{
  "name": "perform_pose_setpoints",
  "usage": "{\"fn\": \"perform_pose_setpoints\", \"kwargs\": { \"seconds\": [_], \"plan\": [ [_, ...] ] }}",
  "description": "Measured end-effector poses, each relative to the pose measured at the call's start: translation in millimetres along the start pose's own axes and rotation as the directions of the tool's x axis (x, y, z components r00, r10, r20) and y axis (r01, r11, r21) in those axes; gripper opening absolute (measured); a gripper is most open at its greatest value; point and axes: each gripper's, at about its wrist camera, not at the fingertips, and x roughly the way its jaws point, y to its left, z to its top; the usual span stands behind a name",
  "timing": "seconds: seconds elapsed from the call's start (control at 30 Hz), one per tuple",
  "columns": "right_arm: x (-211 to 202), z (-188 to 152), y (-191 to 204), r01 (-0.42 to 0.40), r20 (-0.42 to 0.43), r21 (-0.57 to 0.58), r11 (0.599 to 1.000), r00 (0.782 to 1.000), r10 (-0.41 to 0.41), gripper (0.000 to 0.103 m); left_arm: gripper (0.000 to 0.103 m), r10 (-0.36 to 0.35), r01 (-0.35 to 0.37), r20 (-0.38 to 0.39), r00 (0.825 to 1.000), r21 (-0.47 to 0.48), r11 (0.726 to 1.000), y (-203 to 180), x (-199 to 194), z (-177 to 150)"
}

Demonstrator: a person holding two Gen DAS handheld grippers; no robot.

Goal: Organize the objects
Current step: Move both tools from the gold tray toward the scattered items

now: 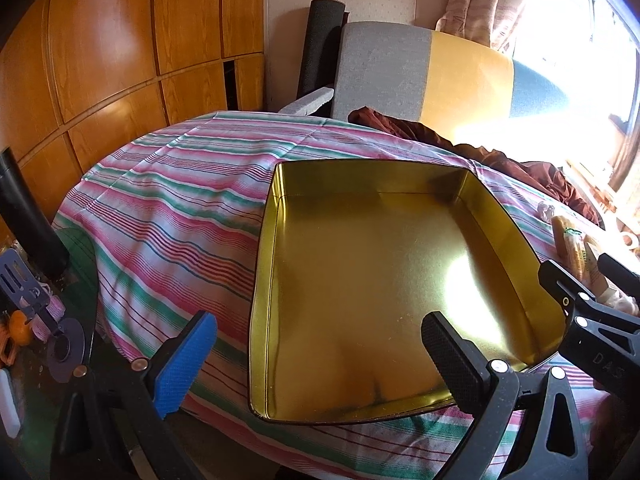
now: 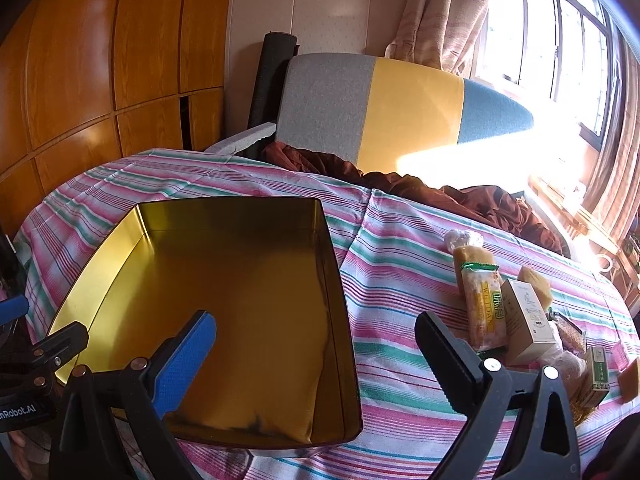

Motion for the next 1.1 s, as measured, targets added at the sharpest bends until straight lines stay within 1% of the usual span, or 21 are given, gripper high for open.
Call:
{"fn": "perform_pose_setpoints", "kwargs": {
  "seconds": [0.2, 0.3, 0.43, 0.57, 0.73, 0.83, 0.9, 0.97, 1.1],
  "plan": [
    [2.1, 3.6, -10.4, 0.002, -0.020, 0.007, 1.000, 1.000, -0.002, 0.102, 0.103, -0.019, 0.019, -0.013, 1.000, 0.015, 1.000, -3.9, 3.5, -0.3],
    [5.1, 7.0, -23.1, 0.013, -0.037, 0.010, 1.000, 0.999, -0.012, 0.102, 0.103, -0.028, 0.027, 0.003, 1.000, 0.033, 0.999, -8.0, 2.3, 2.2],
    [8.5, 12.6, -44.4, 0.047, -0.049, 0.014, 0.999, 0.998, -0.046, 0.102, 0.103, -0.053, 0.051, 0.031, 0.998, 0.050, 0.997, -15.0, -1.8, 8.6],
    [11.2, 17.0, -67.7, 0.083, -0.061, 0.026, 0.996, 0.995, -0.081, 0.102, 0.103, -0.066, 0.063, 0.036, 0.997, 0.075, 0.995, -25.0, -1.9, 13.0],
    [8.1, 21.4, -91.2, 0.123, -0.065, 0.033, 0.992, 0.991, -0.120, 0.102, 0.103, -0.086, 0.086, -0.005, 0.996, 0.077, 0.993, -31.9, 7.1, 14.7],
    [8.7, 23.4, -103.8, 0.149, -0.069, 0.020, 0.989, 0.987, -0.147, 0.102, 0.103, -0.101, 0.101, -0.005, 0.995, 0.089, 0.991, -36.8, 6.8, 14.8],
    [9.0, 24.4, -114.8, 0.158, -0.073, 0.007, 0.987, 0.985, -0.157, 0.102, 0.103, -0.100, 0.100, 0.001, 0.995, 0.113, 0.989, -42.5, 5.5, 15.7],
    [10.2, 26.9, -129.3, 0.182, -0.072, -0.004, 0.983, 0.981, -0.182, 0.102, 0.103, -0.097, 0.094, 0.010, 0.995, 0.136, 0.986, -47.8, 3.7, 17.5],
    [12.7, 30.6, -168.9, 0.248, -0.040, 0.007, 0.969, 0.968, -0.247, 0.102, 0.103, -0.122, 0.117, 0.022, 0.992, 0.163, 0.980, -58.3, -0.8, 21.3]
  ]
}}
